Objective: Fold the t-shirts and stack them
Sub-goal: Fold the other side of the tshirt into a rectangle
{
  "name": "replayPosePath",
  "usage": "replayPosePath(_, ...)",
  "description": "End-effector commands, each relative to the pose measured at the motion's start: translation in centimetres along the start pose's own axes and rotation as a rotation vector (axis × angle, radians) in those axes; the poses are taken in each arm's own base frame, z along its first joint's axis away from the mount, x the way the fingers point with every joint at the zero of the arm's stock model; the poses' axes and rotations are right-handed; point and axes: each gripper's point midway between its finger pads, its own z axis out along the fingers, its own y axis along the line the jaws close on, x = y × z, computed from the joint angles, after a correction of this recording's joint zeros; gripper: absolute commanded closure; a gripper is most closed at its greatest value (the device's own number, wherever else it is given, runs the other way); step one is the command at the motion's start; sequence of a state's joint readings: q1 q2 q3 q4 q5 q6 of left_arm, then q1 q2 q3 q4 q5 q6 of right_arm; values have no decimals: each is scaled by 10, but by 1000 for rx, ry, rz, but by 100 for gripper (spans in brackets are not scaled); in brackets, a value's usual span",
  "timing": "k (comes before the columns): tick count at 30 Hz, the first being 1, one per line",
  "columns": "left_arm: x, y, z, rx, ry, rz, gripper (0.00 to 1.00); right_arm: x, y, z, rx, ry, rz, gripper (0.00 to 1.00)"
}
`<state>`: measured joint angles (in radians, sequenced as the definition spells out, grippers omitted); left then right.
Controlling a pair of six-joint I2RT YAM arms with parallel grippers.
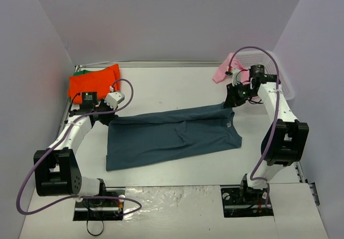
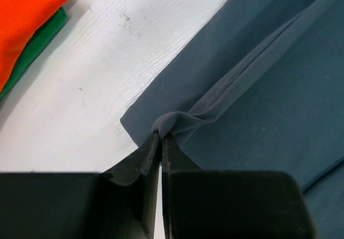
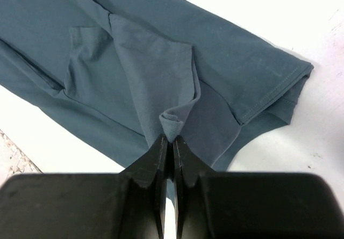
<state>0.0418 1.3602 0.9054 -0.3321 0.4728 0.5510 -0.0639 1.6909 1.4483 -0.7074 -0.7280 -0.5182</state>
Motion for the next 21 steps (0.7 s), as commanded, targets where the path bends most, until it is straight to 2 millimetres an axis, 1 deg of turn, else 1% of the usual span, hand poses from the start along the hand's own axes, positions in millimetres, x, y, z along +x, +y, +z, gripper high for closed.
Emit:
replayPosePath(1, -9, -2, -6, 21, -47, 42, 98, 13, 9, -2, -18, 45, 8, 100)
replayPosePath(8, -1, -17, -11, 66, -39, 72, 97, 33, 13, 2, -30, 102, 11, 100)
replayPosePath(14, 4, -21, -18, 70, -24, 96, 96, 50, 19, 3, -46, 173, 4, 100)
replayPosePath(19, 17, -29, -19, 94, 4, 118, 90, 68, 24, 6, -50, 254, -10, 100)
replayPosePath(20, 20, -31, -20, 101, 12, 121, 86, 74, 25, 8, -52, 274, -9, 100)
replayPosePath(21, 25, -34, -19, 110, 23, 135, 83, 78, 25, 9, -53, 293, -6, 97)
